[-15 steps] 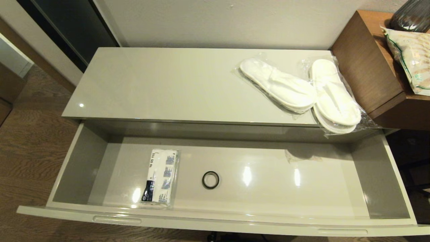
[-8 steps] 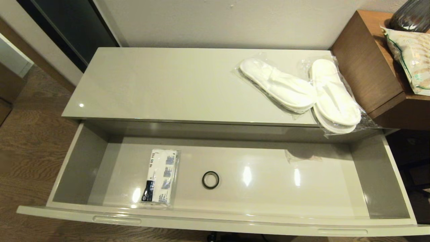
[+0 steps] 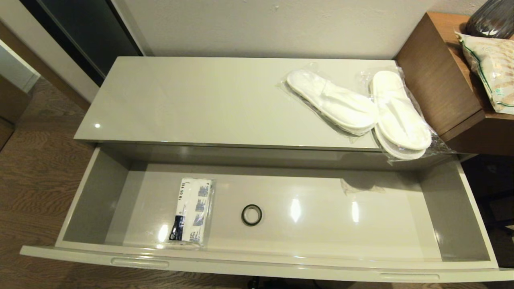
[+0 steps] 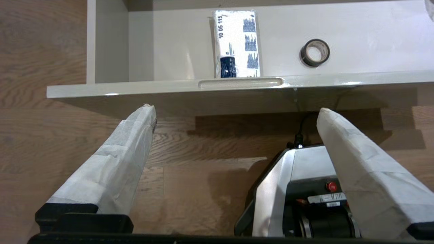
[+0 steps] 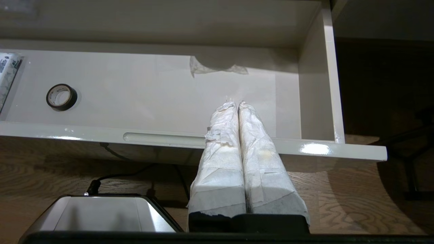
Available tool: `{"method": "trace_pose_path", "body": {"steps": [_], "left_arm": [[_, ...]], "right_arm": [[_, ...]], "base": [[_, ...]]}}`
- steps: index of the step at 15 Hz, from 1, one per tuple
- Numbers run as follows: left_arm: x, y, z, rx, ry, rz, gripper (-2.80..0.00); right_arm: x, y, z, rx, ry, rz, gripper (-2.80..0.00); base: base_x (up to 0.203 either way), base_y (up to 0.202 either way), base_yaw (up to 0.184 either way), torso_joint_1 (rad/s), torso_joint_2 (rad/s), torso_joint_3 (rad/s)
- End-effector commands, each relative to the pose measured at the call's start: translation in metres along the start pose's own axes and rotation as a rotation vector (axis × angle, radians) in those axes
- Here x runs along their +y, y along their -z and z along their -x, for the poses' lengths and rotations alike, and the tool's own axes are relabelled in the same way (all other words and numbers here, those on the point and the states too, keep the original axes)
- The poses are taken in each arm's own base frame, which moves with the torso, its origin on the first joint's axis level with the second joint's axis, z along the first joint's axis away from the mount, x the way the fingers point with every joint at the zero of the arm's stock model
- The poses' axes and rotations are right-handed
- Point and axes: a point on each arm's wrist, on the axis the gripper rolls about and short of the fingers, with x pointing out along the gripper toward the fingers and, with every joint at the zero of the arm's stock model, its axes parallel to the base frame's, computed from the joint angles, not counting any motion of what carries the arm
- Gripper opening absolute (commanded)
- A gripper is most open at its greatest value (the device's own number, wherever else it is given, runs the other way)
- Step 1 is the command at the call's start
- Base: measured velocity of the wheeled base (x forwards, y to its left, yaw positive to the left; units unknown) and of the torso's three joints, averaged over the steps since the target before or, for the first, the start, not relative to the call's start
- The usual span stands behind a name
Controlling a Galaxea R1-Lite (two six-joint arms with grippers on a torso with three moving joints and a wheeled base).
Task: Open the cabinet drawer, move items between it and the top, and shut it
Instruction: Take out the tissue from the drawer
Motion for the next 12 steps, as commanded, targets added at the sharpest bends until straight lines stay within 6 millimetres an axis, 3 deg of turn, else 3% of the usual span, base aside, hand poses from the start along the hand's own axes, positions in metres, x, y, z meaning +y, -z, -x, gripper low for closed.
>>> {"method": "trace_pose_path", "body": {"steps": [1, 12], "left_arm": [[0.0, -0.001, 0.0, 0.007, 0.0, 0.0, 0.0], [-0.001, 0.013, 0.002, -0.02, 0.0, -0.006, 0.0]], "right_arm": [[0.0, 0.0, 0.0, -0.002, 0.0, 0.0, -2.8], [0.0, 0.0, 0.0, -0.003, 0.0, 0.0, -2.8]], "base": [[0.0, 0.0, 0.0, 0.0, 0.0, 0.0], [0.0, 0.0, 0.0, 0.0, 0.0, 0.0]]}}
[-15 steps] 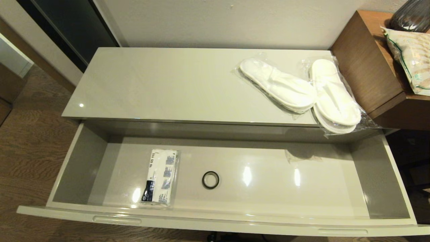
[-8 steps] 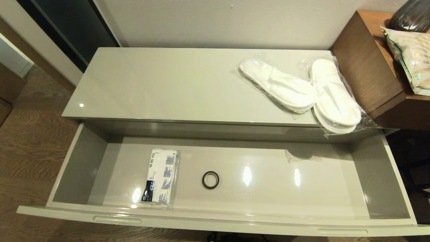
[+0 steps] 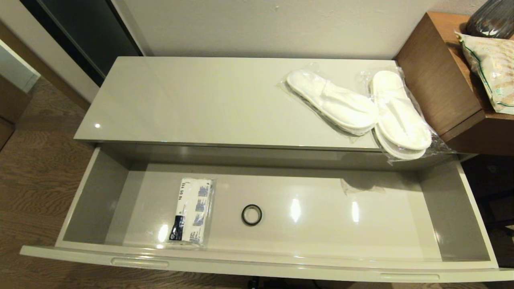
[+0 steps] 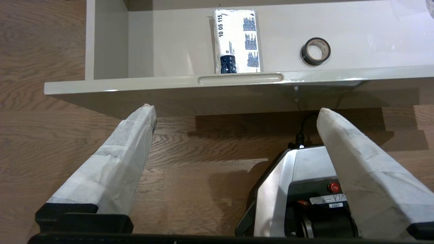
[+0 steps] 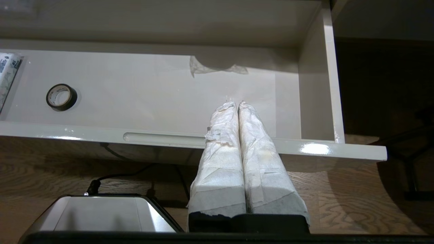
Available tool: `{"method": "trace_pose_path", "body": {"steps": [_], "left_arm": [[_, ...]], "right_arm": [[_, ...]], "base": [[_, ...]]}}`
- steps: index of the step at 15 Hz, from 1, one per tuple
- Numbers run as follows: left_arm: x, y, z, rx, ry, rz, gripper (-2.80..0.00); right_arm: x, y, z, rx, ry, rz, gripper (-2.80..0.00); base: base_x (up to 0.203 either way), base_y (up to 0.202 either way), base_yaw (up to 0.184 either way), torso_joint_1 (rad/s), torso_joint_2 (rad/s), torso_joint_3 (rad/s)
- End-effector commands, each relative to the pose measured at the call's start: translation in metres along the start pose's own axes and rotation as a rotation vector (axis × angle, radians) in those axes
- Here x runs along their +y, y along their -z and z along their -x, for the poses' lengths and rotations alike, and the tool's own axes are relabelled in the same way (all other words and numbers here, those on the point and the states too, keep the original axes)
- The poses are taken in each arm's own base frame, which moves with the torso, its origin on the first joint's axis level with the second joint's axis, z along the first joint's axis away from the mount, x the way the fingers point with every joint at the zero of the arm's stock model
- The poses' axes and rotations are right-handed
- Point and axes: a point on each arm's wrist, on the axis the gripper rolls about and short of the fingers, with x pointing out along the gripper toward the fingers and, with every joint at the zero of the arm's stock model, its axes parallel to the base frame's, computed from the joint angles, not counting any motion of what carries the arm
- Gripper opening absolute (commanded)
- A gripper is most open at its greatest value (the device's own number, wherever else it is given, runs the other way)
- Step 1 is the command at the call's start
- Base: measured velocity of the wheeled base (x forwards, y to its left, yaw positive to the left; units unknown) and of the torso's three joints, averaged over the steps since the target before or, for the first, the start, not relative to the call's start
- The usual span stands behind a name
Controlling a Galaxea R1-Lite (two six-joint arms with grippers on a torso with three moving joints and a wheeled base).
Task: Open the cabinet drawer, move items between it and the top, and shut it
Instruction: Take out the tissue from the drawer
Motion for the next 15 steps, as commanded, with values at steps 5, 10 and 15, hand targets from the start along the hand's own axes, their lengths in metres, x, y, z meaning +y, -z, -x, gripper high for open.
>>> {"method": "trace_pose_path", "body": {"steps": [5, 10, 15], "left_arm": [[-0.0004, 0.0024, 0.0014, -0.005, 0.001, -0.001, 0.0], [-0.0007, 0.0024, 0.0029, -0.018, 0.006, -0.003, 0.0], [-0.0006, 0.0002, 0.0046, -0.033, 0.002, -0.006, 0.0]], "right_arm": [[0.0, 0.0001, 0.0002, -0.004, 0.0, 0.0, -2.8], [0.0, 0.0, 0.0001, -0.002, 0.0, 0.0, -2.8], [0.0, 0.0, 0.0001, -0.002, 0.0, 0.0, -2.8]], "base": [[0.0, 0.0, 0.0, 0.0, 0.0, 0.0], [0.0, 0.0, 0.0, 0.0, 0.0, 0.0], [0.0, 0.0, 0.0, 0.0, 0.0, 0.0]]}}
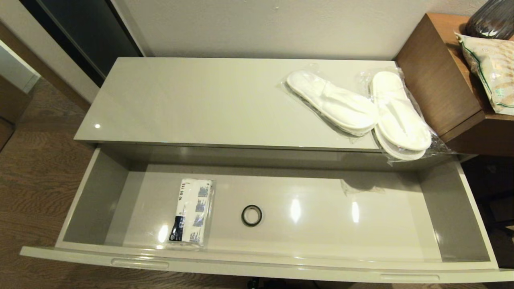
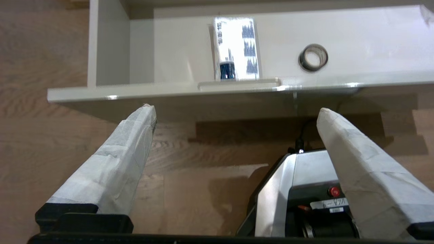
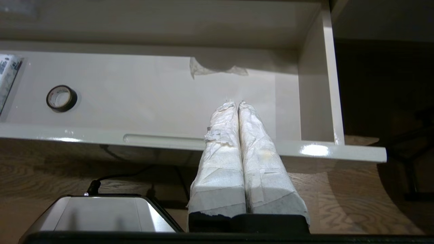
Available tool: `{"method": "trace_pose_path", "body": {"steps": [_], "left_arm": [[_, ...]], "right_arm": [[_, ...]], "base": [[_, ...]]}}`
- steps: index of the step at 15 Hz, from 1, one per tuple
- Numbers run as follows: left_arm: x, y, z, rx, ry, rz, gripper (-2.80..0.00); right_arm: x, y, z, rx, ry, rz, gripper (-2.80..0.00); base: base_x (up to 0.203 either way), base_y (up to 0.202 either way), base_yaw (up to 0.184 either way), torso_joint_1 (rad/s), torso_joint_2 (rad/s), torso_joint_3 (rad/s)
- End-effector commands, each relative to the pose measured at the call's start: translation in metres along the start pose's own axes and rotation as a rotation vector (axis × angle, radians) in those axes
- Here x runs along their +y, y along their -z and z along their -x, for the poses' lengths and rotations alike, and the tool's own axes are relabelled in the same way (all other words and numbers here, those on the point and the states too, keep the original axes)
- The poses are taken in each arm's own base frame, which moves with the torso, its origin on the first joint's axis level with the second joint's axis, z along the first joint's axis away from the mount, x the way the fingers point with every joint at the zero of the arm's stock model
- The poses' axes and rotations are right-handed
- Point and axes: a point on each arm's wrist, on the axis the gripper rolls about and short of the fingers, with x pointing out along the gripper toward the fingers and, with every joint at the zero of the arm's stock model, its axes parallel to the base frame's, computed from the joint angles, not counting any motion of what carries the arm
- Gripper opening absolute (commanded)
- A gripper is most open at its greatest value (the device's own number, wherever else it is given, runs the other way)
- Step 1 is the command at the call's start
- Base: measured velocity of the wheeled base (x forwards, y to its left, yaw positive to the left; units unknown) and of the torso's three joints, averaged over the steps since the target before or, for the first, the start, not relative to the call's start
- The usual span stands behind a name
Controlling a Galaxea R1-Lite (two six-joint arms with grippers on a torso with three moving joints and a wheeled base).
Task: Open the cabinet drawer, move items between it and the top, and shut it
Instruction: Take out the tissue from the drawer
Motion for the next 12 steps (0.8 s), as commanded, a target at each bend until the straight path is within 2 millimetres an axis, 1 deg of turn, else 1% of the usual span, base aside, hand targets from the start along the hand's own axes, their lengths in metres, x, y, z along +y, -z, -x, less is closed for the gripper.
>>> {"method": "trace_pose_path", "body": {"steps": [1, 6, 8, 11, 12], "left_arm": [[-0.0001, -0.0026, 0.0019, -0.012, 0.004, -0.001, 0.0], [-0.0001, -0.0102, 0.0063, -0.041, 0.002, -0.013, 0.0], [-0.0002, -0.0116, 0.0076, -0.051, 0.001, -0.052, 0.0], [0.0, -0.0073, 0.0042, -0.015, -0.002, -0.061, 0.0], [-0.0002, -0.0027, 0.0037, 0.025, 0.0, -0.056, 0.0]], "right_arm": [[0.0, 0.0, 0.0001, -0.002, -0.001, 0.0, -2.8], [0.0, 0.0, 0.0, -0.001, -0.001, 0.0, -2.8], [0.0, 0.0, 0.0001, -0.002, -0.001, 0.0, -2.8], [0.0, 0.0, 0.0001, -0.002, -0.001, 0.0, -2.8], [0.0, 0.0, 0.0001, -0.003, -0.001, 0.0, -2.8]], "base": [[0.083, 0.0, -0.004, 0.002, 0.0, 0.003], [0.184, 0.0, 0.001, 0.002, 0.0, 0.0], [0.197, 0.0, 0.002, 0.003, 0.0, 0.007], [0.167, 0.0, 0.001, 0.006, 0.0, 0.001], [0.0, 0.0, 0.0, 0.0, 0.0, 0.0]]}}
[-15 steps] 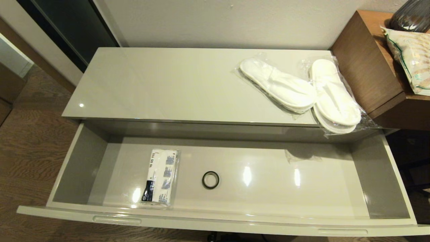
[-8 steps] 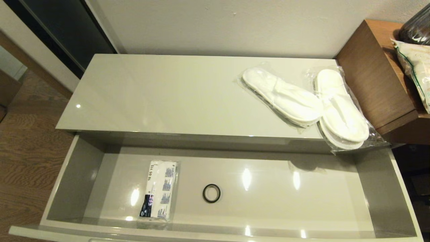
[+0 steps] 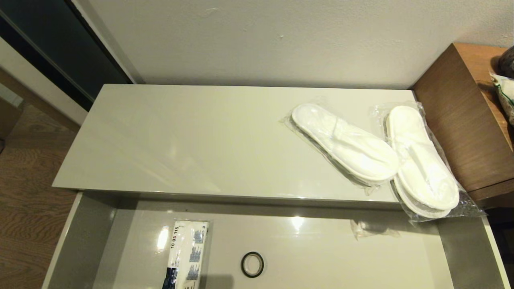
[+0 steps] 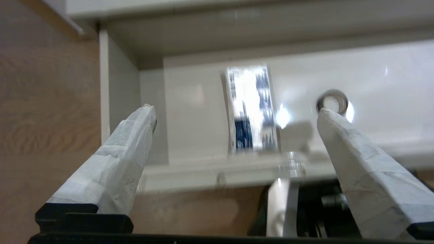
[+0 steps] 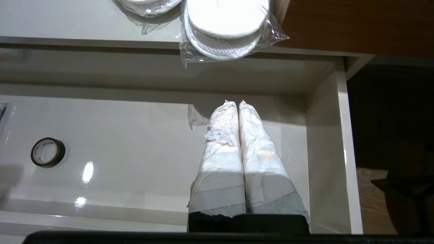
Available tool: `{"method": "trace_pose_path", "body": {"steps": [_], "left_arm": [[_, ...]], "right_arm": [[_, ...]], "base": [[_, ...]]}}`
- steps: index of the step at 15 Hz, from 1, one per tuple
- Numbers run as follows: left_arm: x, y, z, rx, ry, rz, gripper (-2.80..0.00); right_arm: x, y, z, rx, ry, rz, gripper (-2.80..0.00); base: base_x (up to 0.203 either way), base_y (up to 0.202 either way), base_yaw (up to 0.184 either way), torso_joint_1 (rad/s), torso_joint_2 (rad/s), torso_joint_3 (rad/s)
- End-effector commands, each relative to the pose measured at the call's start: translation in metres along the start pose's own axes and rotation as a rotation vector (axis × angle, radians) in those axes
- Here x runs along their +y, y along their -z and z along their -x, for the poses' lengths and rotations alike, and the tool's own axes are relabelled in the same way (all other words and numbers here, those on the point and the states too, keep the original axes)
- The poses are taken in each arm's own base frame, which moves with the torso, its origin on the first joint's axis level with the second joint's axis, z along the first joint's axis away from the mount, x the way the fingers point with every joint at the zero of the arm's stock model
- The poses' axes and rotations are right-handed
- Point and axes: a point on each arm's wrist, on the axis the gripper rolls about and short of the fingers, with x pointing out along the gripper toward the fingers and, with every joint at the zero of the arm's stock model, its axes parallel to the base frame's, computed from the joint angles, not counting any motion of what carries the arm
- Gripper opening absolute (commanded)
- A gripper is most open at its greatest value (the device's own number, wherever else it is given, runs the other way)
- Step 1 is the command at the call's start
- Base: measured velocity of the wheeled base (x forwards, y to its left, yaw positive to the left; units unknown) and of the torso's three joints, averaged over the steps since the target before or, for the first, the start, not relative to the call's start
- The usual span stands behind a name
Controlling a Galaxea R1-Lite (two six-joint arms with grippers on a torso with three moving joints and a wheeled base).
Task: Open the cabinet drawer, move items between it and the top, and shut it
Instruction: Take out the tissue from the drawer
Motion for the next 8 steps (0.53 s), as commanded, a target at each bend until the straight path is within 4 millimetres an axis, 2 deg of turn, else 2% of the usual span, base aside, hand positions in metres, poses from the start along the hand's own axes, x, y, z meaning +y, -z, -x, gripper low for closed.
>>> {"method": "trace_pose_path", "body": {"steps": [1, 5, 8], "left_arm": [[-0.0006, 0.0037, 0.0008, 0.049, 0.005, 0.005, 0.0], [-0.0018, 0.0096, 0.0083, 0.145, -0.002, 0.015, 0.0], [-0.0004, 0.007, 0.005, 0.182, -0.024, 0.013, 0.0]], "right_arm": [[0.0, 0.0, 0.0, -0.001, -0.001, 0.0, -2.8], [0.0, 0.0, 0.0001, -0.002, -0.001, 0.0, -2.8], [0.0, 0.0, 0.0001, -0.001, -0.001, 0.0, -2.8]], "base": [[0.0, 0.0, 0.0, 0.0, 0.0, 0.0], [-0.014, 0.0, 0.001, 0.0, 0.0, -0.001], [-0.159, 0.0, 0.001, 0.001, 0.0, 0.002]]}}
